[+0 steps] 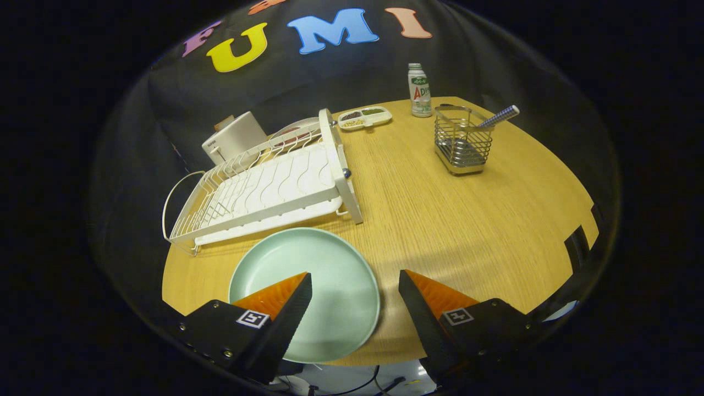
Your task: Take the plate from the dish rack, then take the spoon from the basket and place it into the plate.
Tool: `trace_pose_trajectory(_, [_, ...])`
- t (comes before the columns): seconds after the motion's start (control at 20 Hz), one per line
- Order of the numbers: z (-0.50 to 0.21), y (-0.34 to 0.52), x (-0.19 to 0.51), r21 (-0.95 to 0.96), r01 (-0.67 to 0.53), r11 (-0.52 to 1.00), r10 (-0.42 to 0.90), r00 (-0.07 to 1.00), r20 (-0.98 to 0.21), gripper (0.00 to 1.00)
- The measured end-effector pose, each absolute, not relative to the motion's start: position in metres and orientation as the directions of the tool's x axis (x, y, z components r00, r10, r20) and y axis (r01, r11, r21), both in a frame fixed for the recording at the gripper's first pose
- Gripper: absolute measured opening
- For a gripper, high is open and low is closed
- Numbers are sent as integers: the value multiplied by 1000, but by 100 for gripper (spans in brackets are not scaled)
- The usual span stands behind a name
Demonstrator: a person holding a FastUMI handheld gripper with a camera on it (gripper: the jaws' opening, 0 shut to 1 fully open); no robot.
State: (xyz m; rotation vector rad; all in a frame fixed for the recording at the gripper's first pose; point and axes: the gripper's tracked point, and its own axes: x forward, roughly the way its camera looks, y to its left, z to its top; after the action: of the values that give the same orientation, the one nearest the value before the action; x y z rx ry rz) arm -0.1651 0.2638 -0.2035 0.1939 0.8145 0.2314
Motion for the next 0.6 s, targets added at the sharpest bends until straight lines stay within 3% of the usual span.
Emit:
trace_pose_trajectory(0.3, [-175,200,-141,84,-25,996,75,750,-657,99])
trace_pose_trajectory(0.6, [-139,138,-89,69,136,988,-72,815,-574,99])
